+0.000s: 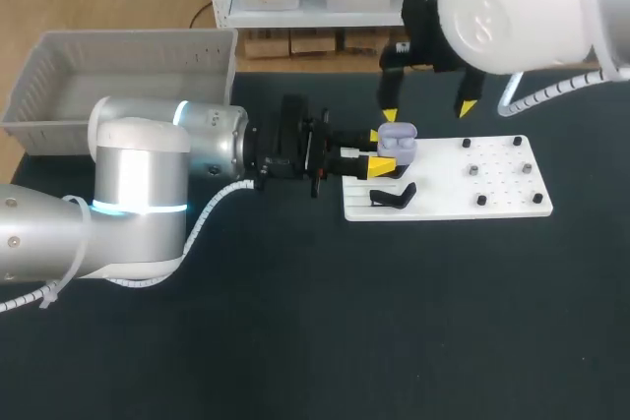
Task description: Pick up each earbud case from the left stands, insert the matching earbuds, close the lid, and place the case in the box.
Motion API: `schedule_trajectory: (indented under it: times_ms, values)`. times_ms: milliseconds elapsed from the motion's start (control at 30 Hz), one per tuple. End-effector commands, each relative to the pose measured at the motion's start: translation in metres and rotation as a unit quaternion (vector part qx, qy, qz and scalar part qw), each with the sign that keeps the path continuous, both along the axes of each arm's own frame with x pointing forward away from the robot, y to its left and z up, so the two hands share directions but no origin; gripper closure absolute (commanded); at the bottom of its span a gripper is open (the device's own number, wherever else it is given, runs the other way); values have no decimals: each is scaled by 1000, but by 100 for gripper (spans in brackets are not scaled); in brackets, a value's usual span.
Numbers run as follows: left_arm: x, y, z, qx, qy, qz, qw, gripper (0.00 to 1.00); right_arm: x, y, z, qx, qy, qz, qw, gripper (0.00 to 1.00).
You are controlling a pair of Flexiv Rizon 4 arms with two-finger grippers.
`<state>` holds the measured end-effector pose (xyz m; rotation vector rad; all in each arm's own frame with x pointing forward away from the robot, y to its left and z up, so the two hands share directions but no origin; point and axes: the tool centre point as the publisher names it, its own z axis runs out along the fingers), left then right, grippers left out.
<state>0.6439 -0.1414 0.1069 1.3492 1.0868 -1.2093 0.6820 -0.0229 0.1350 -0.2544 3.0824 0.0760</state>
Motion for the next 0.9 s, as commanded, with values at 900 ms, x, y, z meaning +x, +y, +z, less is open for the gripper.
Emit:
schedule_trajectory:
  times_ms: [900]
  values:
    - [-5,54,32,38,33,112,992,100,-81,-31,117,70,-173,125,974,0]
